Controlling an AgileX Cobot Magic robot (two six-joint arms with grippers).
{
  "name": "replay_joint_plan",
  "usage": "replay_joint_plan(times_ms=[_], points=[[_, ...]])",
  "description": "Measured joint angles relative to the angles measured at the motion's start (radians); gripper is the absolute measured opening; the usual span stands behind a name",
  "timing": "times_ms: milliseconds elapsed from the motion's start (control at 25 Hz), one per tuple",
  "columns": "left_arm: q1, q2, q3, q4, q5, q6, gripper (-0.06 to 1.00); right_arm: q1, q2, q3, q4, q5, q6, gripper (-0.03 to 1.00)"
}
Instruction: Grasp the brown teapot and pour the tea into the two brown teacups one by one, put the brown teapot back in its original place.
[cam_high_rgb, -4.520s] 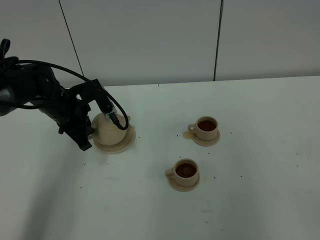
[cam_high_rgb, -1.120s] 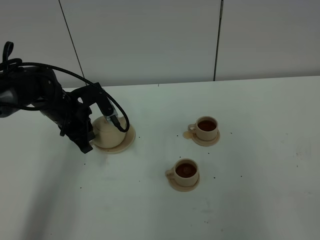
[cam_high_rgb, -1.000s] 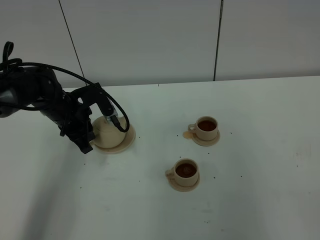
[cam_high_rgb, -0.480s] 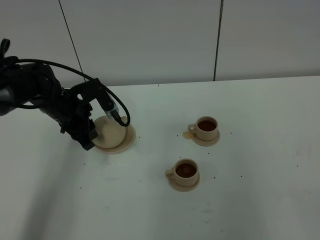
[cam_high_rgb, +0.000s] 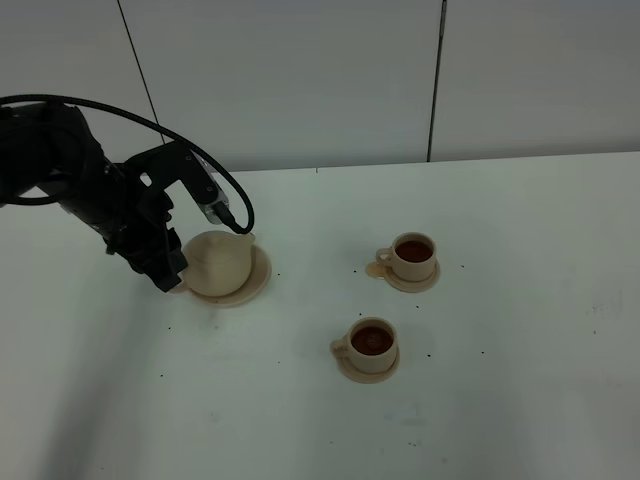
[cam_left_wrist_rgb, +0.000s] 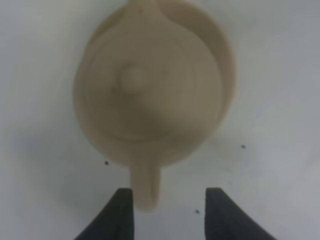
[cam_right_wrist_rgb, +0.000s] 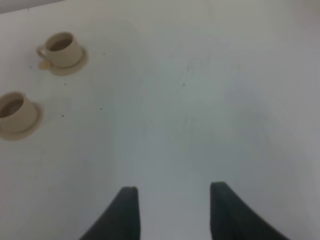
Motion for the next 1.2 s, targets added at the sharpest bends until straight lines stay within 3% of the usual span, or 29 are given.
replay_joint_plan(times_ms=[640, 800, 960, 1200], points=[[-0.004, -0.36, 0.0, 0.001, 0.162, -0.278, 0.4, 0.0, 0.0, 0.0, 0.0, 0.0, 0.0, 0.33], [-0.016, -0.471, 0.003, 0.048, 0.186, -0.366, 0.4, 0.0, 0.0, 0.0, 0.0, 0.0, 0.0, 0.33], [-0.042, -0.604, 0.104, 0.136, 0.168, -0.473, 0.41, 0.0, 0.0, 0.0, 0.0, 0.0, 0.0, 0.33], [-0.048, -0.844, 0.372, 0.179, 0.039, -0.592, 0.43, 0.0, 0.0, 0.0, 0.0, 0.0, 0.0, 0.33]])
